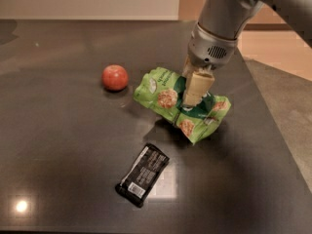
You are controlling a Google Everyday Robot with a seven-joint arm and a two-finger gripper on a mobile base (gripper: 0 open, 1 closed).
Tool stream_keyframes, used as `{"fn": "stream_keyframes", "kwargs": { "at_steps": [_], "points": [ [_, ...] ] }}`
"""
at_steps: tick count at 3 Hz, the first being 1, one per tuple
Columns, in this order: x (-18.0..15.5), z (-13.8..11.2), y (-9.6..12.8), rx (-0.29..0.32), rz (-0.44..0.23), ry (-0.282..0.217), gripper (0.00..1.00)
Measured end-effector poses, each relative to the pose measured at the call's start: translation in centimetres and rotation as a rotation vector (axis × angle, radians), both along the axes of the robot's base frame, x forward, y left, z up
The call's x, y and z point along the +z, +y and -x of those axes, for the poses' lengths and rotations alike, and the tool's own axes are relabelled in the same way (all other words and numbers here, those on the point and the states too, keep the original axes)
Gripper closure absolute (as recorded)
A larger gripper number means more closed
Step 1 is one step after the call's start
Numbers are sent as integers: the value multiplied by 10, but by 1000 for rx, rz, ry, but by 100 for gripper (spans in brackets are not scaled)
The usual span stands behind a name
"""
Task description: Move green rice chip bag near rxbar chocolate
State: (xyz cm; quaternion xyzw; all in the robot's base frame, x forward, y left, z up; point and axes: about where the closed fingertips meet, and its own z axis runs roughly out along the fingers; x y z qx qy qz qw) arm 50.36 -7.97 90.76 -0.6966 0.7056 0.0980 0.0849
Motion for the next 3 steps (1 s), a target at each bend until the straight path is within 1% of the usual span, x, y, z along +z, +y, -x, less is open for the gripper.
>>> {"fn": "stream_keyframes", "kwargs": {
  "at_steps": [1, 2, 3],
  "points": [
    [3, 15, 5, 125, 15, -20, 84],
    [5, 27, 7, 228, 9, -39, 60],
    [5, 35, 7, 300, 4, -51, 37]
  ]
}}
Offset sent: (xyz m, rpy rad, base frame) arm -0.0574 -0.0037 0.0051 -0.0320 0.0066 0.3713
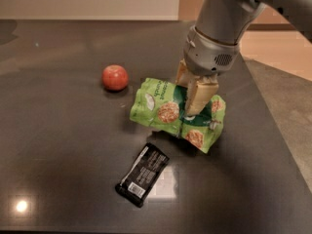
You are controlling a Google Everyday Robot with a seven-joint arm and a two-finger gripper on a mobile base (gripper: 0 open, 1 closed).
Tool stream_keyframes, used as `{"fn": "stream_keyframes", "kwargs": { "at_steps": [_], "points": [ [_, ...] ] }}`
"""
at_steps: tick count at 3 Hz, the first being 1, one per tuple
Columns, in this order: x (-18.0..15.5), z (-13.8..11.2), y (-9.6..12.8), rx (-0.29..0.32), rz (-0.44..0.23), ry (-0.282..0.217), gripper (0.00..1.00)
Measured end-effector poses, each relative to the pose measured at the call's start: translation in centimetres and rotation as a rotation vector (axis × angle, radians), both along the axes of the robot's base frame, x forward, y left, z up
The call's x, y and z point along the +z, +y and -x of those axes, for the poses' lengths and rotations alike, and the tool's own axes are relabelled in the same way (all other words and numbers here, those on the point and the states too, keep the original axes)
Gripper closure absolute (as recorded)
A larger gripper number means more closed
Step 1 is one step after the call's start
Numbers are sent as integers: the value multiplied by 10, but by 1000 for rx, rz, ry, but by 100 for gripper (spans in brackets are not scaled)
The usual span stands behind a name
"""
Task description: Move green rice chip bag near rxbar chocolate
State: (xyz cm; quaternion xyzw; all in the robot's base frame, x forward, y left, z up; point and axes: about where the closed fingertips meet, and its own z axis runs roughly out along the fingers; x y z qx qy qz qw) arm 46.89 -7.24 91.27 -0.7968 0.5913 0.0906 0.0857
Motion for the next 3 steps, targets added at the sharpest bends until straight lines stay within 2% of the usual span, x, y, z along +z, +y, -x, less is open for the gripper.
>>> {"fn": "stream_keyframes", "kwargs": {
  "at_steps": [1, 2, 3],
  "points": [
    [-3, 2, -3, 39, -32, -3, 13],
    [-1, -2, 1, 35, -43, -27, 0],
    [-1, -2, 1, 35, -43, -27, 0]
  ]
}}
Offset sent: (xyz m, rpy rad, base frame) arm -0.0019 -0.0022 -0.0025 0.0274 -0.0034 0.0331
